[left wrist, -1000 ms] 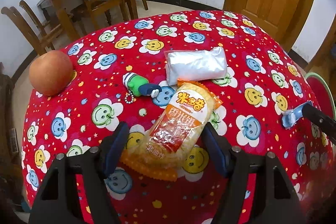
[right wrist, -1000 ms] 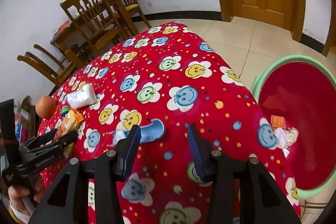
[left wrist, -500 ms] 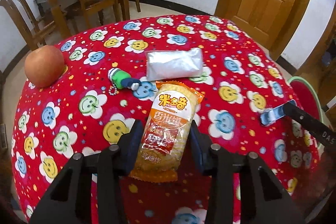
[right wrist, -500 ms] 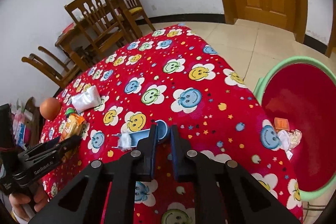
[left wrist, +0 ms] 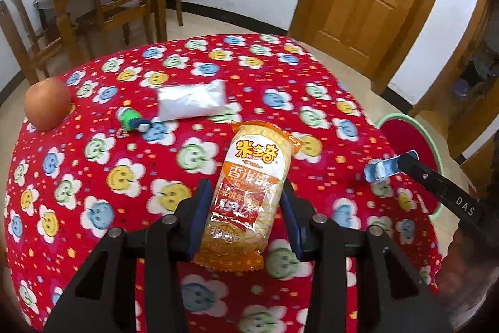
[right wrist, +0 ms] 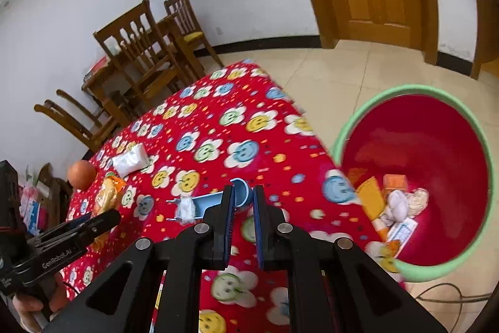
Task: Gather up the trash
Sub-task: 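Carry the snack packet and blue clip over the red bin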
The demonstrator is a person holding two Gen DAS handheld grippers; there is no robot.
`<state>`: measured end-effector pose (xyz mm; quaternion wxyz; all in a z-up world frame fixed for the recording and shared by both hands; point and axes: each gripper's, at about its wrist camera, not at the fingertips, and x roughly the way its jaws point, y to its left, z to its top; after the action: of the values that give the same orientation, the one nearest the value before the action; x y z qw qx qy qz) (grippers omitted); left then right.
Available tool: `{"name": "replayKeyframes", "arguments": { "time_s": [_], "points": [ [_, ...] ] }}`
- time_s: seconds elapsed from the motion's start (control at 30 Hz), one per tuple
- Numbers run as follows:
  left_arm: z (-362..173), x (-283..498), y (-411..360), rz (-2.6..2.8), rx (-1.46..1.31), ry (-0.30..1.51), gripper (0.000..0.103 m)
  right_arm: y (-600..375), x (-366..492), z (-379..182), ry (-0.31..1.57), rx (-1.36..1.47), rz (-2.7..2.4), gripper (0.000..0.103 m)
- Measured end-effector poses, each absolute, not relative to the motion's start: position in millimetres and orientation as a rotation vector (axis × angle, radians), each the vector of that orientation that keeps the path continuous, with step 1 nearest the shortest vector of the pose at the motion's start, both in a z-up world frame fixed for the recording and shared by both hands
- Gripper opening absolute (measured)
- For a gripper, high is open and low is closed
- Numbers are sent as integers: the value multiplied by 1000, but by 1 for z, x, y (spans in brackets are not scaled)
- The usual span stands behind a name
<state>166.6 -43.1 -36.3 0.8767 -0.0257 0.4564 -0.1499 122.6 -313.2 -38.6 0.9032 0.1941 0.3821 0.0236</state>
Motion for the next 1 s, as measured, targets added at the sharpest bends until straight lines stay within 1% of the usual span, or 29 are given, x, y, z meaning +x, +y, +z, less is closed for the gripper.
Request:
{"name": "replayKeyframes", "arguments": {
  "time_s": [0.5, 0.9, 1.0],
  "points": [
    [-24, 151, -111, -435, -33, 952, 44, -385, 81, -33, 734, 466, -90, 11],
    [-22, 145, -170, -524, 26, 957, 44, -437, 58, -47, 735, 497, -237, 12],
    [-22, 143, -185, -544, 43, 957, 44, -448, 55, -52, 744, 513, -263, 14]
  ]
}}
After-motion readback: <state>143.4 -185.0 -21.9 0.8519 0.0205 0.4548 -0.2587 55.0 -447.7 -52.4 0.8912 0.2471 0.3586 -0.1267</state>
